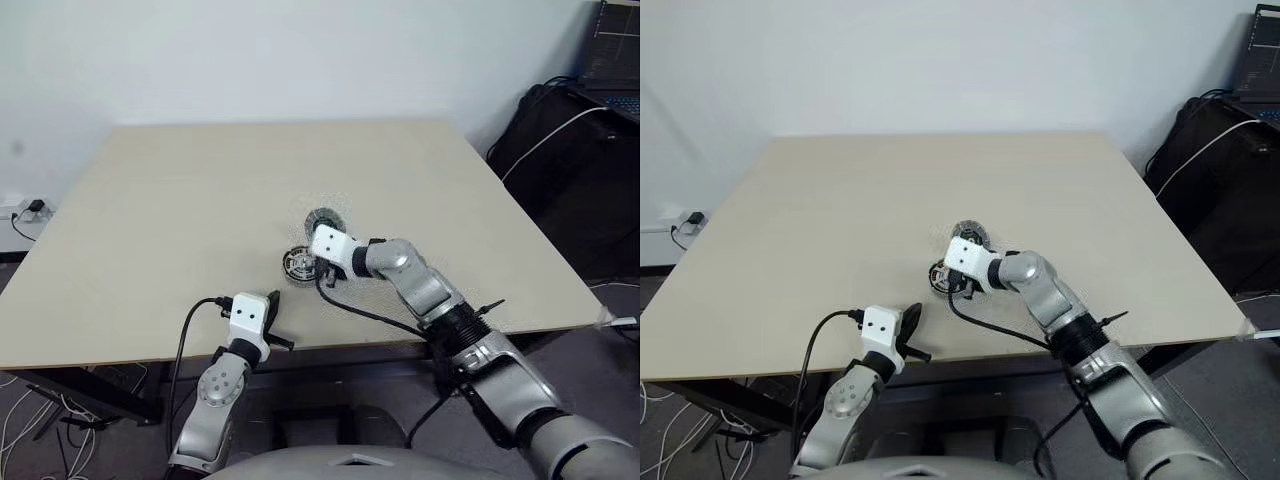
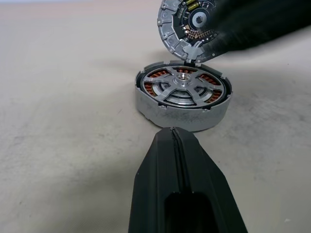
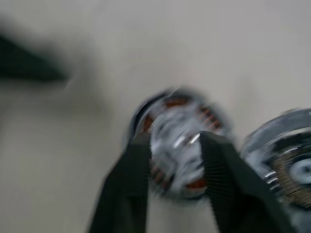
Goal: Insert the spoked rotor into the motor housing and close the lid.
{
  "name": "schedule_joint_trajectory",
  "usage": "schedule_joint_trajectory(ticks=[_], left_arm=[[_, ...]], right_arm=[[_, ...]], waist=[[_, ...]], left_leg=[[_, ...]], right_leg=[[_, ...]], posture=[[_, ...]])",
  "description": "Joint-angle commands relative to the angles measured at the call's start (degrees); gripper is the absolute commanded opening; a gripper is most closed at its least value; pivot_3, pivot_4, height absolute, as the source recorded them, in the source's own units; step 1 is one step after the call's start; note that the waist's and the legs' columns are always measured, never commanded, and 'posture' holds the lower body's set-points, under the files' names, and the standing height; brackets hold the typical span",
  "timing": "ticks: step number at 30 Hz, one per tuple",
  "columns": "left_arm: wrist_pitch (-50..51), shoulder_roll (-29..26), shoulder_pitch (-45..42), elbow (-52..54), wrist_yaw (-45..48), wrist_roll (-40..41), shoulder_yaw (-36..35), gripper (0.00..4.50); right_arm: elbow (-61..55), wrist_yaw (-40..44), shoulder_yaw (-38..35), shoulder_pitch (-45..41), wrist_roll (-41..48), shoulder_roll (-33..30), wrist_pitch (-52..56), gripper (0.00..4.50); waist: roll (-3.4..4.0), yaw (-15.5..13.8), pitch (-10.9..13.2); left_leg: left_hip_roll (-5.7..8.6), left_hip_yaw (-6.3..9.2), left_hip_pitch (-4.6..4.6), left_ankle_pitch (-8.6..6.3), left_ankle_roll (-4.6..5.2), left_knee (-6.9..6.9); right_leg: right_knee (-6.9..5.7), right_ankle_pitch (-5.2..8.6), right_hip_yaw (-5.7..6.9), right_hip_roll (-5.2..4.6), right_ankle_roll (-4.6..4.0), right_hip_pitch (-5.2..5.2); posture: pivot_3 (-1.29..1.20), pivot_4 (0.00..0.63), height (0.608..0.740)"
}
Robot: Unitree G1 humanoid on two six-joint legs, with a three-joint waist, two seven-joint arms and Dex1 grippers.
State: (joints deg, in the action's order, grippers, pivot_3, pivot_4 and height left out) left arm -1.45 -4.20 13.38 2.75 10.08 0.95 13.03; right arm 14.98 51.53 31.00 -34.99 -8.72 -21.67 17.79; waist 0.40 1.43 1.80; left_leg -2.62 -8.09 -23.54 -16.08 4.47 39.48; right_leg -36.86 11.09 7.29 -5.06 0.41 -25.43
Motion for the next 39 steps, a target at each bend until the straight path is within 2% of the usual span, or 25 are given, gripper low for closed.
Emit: schedule_joint_trajectory(ticks=[1, 6, 16, 28, 31, 35, 36, 39], left_arm=[[-1.0, 0.6, -1.0, 1.0, 0.4, -0.1, 0.3, 0.00], [-5.7, -0.9, 0.1, 1.0, -1.0, -2.7, -0.5, 0.00], [-13.1, -3.3, 3.7, 0.5, -4.9, -10.0, 0.1, 0.00], [-12.6, -2.1, 4.7, 0.7, -4.8, -9.5, 0.4, 0.00], [-12.3, -1.1, 4.7, 0.5, -5.5, -8.7, -0.2, 0.00], [-12.3, -0.4, 4.6, 0.4, -5.8, -8.4, -0.7, 0.00], [-12.4, -0.3, 4.6, 0.4, -5.8, -8.4, -0.8, 0.00], [-12.6, 0.7, 4.9, 0.3, -6.3, -7.3, -1.6, 0.00]], right_arm=[[-2.1, 7.1, 3.1, -3.5, -2.1, -2.1, -2.1, 2.18], [2.8, 12.4, 6.2, -7.7, -4.3, -1.7, -4.0, 2.18], [17.6, 13.1, 7.2, -14.1, -8.2, 3.6, -10.3, 2.18], [31.5, 13.3, 7.9, -18.7, -13.0, 7.2, -16.2, 2.18], [33.6, 13.2, 8.2, -19.2, -14.2, 8.1, -17.4, 1.55], [35.3, 12.7, 8.0, -19.5, -15.3, 9.1, -18.6, 0.27], [35.6, 12.6, 7.9, -19.5, -15.4, 9.2, -18.8, 0.11], [36.4, 12.1, 7.2, -19.6, -15.5, 9.7, -19.3, 0.10]], waist=[[0.00, 0.0, 0.0], [0.00, -0.1, 0.0], [0.01, -0.3, 0.0], [0.09, -0.1, 0.0], [0.15, -0.1, -0.1], [0.17, 0.0, -0.1], [0.20, 0.0, -0.2], [0.24, 0.1, -0.2]], left_leg=[[0.00, 0.00, 0.00, 0.02, 0.04, 0.00], [-0.02, 0.00, 0.00, 0.04, 0.07, 0.02], [0.01, -0.03, 0.01, -0.01, -0.02, 0.05], [-0.01, -0.07, 0.02, 0.00, -0.05, 0.05], [-0.01, -0.08, 0.06, 0.00, -0.05, 0.05], [-0.01, -0.07, 0.07, 0.00, -0.05, 0.04], [-0.02, -0.07, 0.06, 0.00, -0.06, 0.05], [-0.02, -0.08, 0.08, 0.01, -0.07, 0.05]], right_leg=[[0.00, 0.00, 0.01, 0.00, 0.00, 0.00], [-0.04, 0.00, 0.01, 0.02, 0.00, 0.01], [-0.03, -0.02, 0.04, -0.08, -0.02, -0.02], [-0.08, -0.03, 0.04, -0.07, -0.01, -0.01], [-0.09, -0.03, 0.04, -0.07, -0.01, 0.00], [-0.09, -0.03, 0.04, -0.07, -0.01, 0.01], [-0.10, -0.03, 0.05, -0.05, -0.02, 0.01], [-0.11, -0.04, 0.04, -0.06, -0.01, 0.03]], posture=[[0.00, 0.000, 0.740], [0.00, 0.000, 0.740], [0.00, 0.000, 0.740], [0.00, 0.000, 0.740], [0.00, 0.000, 0.740], [0.00, 0.000, 0.740], [0.00, 0.000, 0.740], [0.00, 0.000, 0.740]])
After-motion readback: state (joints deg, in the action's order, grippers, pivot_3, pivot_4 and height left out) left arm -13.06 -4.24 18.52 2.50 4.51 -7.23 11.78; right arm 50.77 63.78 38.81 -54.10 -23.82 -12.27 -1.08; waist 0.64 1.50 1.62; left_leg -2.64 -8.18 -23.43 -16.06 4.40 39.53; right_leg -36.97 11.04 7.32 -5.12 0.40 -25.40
